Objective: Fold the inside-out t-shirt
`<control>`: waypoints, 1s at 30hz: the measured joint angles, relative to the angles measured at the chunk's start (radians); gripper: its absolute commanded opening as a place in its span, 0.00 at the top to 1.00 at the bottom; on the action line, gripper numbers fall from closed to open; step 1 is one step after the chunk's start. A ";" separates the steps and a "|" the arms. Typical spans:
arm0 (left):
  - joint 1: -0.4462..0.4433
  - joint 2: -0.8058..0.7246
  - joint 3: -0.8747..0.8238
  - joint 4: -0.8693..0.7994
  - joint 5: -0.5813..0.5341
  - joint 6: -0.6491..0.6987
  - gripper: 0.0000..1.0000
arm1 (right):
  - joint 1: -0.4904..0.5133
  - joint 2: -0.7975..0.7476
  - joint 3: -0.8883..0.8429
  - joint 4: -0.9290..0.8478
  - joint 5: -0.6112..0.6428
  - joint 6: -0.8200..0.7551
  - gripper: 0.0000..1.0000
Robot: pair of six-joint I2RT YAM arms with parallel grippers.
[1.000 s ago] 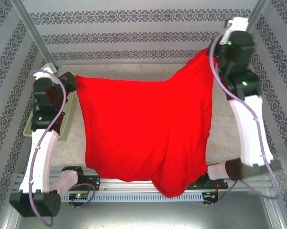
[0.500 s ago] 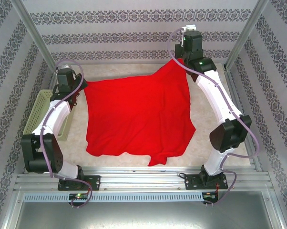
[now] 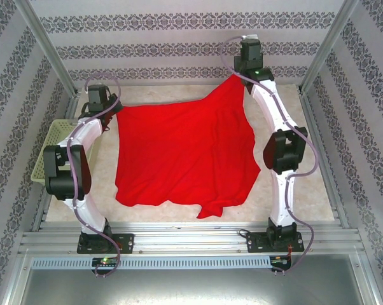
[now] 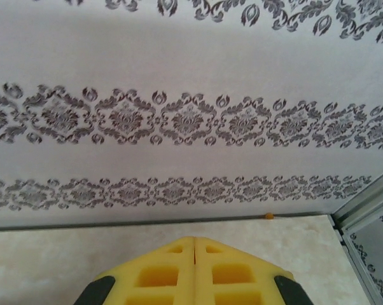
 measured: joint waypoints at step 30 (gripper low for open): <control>0.109 -0.072 -0.195 -0.127 0.156 -0.089 1.00 | 0.019 -0.821 -1.088 0.013 -0.192 0.367 1.00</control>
